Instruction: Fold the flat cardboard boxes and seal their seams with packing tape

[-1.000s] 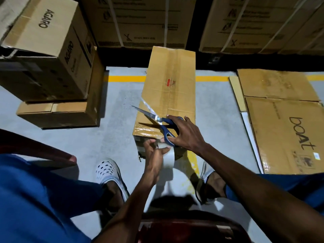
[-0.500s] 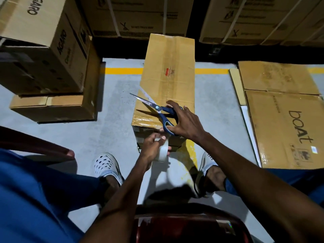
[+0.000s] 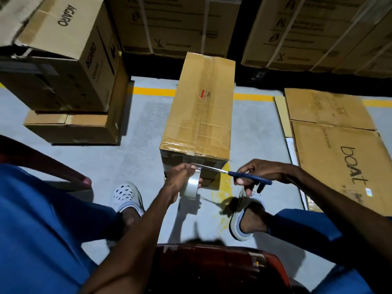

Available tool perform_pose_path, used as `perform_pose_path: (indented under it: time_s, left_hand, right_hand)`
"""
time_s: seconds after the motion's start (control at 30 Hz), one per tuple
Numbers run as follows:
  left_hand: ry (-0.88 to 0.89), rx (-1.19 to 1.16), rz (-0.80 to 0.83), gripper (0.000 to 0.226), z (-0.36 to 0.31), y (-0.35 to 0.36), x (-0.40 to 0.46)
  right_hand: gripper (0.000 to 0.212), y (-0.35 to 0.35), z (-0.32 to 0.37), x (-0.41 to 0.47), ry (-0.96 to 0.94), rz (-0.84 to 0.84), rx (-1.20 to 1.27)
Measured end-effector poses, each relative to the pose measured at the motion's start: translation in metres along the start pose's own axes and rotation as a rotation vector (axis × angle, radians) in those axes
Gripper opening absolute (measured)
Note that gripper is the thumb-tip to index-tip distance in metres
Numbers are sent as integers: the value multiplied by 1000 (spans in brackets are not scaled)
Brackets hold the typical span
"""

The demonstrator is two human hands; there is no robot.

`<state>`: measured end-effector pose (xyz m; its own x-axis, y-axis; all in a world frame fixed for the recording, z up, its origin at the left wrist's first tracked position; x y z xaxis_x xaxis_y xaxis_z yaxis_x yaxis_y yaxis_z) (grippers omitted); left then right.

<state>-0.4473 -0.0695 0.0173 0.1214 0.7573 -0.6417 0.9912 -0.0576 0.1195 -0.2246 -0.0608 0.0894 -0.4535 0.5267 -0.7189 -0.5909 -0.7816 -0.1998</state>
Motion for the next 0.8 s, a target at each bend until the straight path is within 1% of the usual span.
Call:
perform_pose_path:
  time_s: [0.2, 0.27, 0.37, 0.4, 0.5, 0.6, 0.7, 0.8]
  left_hand:
    - [-32, 5, -16, 6, 3, -1, 2]
    - [-34, 7, -19, 7, 3, -1, 2]
    - [-37, 6, -21, 8, 5, -1, 2]
    - [-39, 3, -20, 7, 5, -1, 2]
    - [-46, -3, -17, 4, 4, -2, 2]
    - [-49, -1, -6, 14, 5, -2, 2]
    - [-48, -4, -1, 11, 4, -2, 1]
    - [-53, -23, 1, 9, 4, -2, 1]
  right_hand:
    - [65, -7, -32, -13, 83, -94, 23]
    - [60, -5, -32, -8, 83, -101, 42]
    - [38, 2, -22, 5, 59, -85, 71]
    - [35, 5, -18, 10, 50, -76, 74]
    - [33, 13, -7, 25, 23, -65, 76]
    - [28, 18, -2, 37, 3, -58, 69]
    - [37, 15, -2, 45, -8, -90, 75]
    - [41, 13, 2, 49, -33, -116, 49]
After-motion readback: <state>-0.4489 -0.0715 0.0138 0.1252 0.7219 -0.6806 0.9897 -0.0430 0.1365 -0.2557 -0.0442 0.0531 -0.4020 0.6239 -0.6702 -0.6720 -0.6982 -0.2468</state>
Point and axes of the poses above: each hand's wrist, its own x-axis towards the middle knuckle, its own y-axis out of the palm, z = x × y, the point moved 8 cm from there along x, towards the middle knuckle, and after that the axes turned 4 degrees about x, right-handed, at the moved point
